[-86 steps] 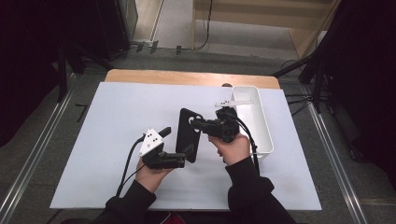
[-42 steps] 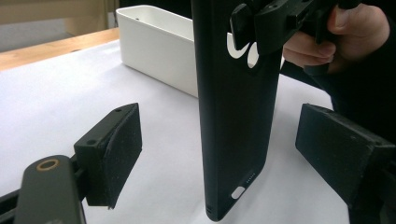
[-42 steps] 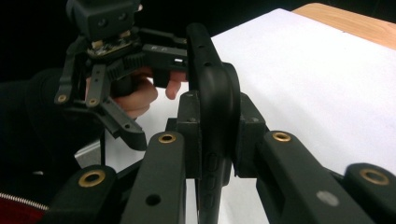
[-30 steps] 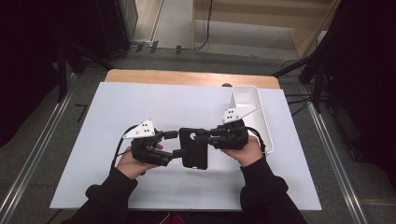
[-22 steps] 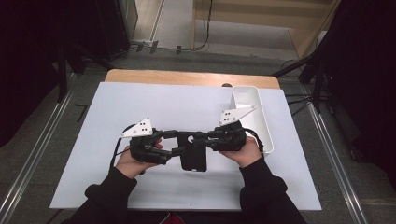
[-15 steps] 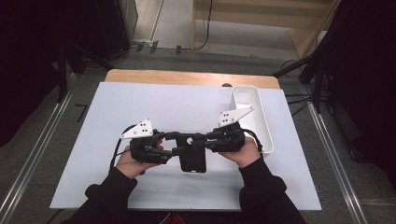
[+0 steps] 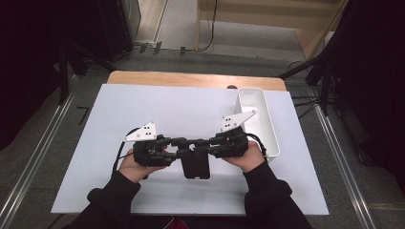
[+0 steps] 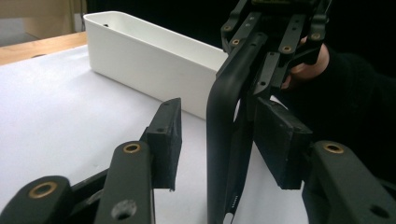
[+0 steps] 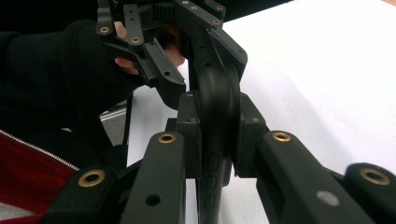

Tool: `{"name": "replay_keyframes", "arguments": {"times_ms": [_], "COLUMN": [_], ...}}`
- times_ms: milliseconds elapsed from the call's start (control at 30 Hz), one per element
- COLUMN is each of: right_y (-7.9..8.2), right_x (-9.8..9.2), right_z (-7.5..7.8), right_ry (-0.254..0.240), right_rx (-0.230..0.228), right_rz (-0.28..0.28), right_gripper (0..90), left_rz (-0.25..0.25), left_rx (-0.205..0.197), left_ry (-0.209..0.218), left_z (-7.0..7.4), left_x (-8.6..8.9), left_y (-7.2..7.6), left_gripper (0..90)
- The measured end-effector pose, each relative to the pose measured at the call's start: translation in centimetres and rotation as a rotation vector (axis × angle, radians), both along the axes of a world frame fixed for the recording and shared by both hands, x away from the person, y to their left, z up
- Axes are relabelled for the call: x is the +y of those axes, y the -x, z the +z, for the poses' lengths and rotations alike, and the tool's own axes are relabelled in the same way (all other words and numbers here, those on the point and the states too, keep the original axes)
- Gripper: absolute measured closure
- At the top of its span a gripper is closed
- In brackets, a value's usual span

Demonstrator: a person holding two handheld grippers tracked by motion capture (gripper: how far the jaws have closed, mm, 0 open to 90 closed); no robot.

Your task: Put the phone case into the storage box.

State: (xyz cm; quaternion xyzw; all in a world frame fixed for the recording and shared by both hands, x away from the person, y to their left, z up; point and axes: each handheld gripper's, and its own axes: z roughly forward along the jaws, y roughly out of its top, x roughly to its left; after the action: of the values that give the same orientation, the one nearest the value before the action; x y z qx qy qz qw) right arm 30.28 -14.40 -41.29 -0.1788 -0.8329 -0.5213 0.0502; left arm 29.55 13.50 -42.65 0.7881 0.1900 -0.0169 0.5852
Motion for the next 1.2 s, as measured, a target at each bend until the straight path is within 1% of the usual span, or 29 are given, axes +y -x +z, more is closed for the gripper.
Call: {"name": "replay_keyframes", "arguments": {"times_ms": [33, 67, 133, 300, 333, 400, 533, 600, 733, 833, 1033, 1100, 1200], "right_y": [0.01, 0.01, 0.03, 0.06, 0.09, 0.16, 0.19, 0.18, 0.11, 0.11, 0.09, 0.14, 0.14], "right_x": [0.02, 0.02, 0.01, -0.07, -0.08, -0.1, -0.02, -0.06, -0.16, -0.17, -0.2, -0.19, -0.18], "right_z": [-0.02, -0.01, 0.01, 0.07, 0.09, 0.11, 0.08, 0.1, 0.12, 0.12, 0.15, 0.18, 0.26], "right_ry": [-0.002, -0.001, -0.006, -0.009, -0.011, -0.015, -0.019, -0.02, -0.026, -0.026, -0.03, -0.031, -0.031], "right_rx": [0.0, 0.001, -0.001, -0.005, -0.005, -0.011, -0.02, -0.014, -0.013, -0.012, -0.004, -0.008, -0.012], "right_rz": [0.001, 0.001, 0.003, 0.005, 0.006, 0.009, 0.012, 0.011, 0.006, 0.0, -0.003, -0.006, -0.01], "right_gripper": [74.8, 74.8, 74.8, 74.8, 74.8, 74.8, 74.7, 74.7, 74.8, 74.7, 74.7, 74.6, 74.5], "left_rz": [0.003, 0.006, 0.006, 0.004, -0.002, 0.001, -0.003, -0.005, -0.011, -0.009, -0.007, -0.008, -0.007], "left_rx": [-0.001, 0.001, 0.001, -0.011, -0.002, 0.005, 0.005, -0.005, -0.01, 0.002, -0.005, 0.004, 0.007], "left_ry": [-0.002, 0.0, 0.002, 0.027, 0.029, 0.016, 0.026, 0.027, 0.034, 0.034, 0.031, 0.036, 0.04], "left_z": [0.02, 0.02, 0.01, 0.12, 0.12, 0.1, 0.18, 0.21, 0.28, 0.3, 0.45, 0.45, 0.51], "left_x": [0.03, 0.05, 0.07, 0.2, 0.18, 0.15, 0.15, 0.11, 0.08, 0.06, 0.06, 0.08, 0.1], "left_y": [-0.02, -0.04, -0.07, -0.06, -0.08, -0.12, -0.09, 0.0, 0.11, 0.09, 0.15, 0.1, 0.13], "left_gripper": [55.4, 55.6, 60.4, 69.3, 71.1, 71.1, 76.5, 77.8, 79.7, 79.9, 80.4, 80.5, 80.5]}}
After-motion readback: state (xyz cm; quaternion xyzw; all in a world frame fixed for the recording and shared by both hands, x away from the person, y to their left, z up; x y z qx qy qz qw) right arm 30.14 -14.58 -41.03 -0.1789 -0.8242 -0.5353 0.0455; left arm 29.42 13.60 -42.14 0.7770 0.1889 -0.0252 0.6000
